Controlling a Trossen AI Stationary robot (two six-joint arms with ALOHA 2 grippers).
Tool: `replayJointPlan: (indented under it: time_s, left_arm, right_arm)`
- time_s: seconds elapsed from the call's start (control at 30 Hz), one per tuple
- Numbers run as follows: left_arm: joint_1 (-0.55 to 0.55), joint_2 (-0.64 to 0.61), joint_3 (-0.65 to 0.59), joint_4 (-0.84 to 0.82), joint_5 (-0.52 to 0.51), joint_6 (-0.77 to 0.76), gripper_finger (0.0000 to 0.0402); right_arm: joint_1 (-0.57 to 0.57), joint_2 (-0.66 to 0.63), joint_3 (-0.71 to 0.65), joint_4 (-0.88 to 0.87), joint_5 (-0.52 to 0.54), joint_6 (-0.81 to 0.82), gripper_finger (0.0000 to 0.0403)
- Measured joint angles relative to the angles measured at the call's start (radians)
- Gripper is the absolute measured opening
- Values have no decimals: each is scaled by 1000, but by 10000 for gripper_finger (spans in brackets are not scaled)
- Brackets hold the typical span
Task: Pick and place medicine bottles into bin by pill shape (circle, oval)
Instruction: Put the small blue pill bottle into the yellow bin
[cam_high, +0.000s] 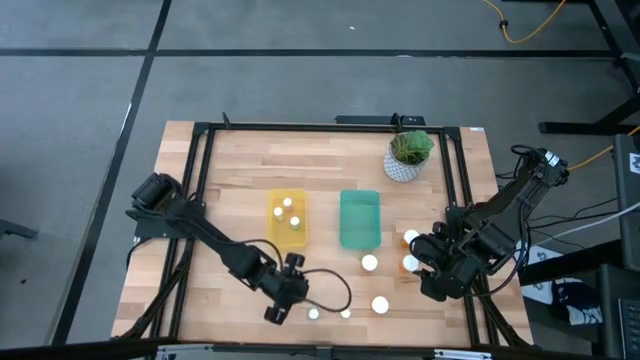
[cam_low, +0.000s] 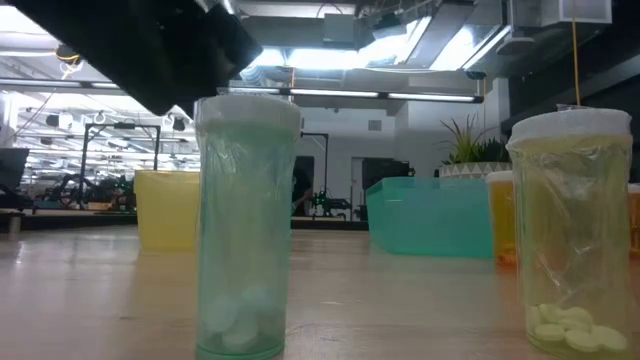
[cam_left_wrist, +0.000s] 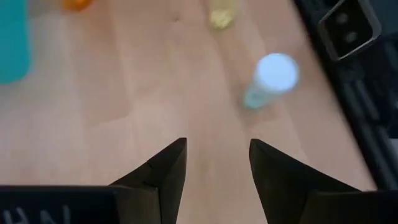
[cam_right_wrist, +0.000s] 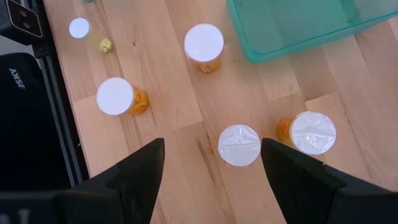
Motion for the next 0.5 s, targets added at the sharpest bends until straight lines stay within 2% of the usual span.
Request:
replayJointPlan:
  time_s: [0.5]
  left_arm:
    - [-29,115,-1,198,27,-55,167]
  right_arm:
    - [0,0,0,-9,1,-8,269]
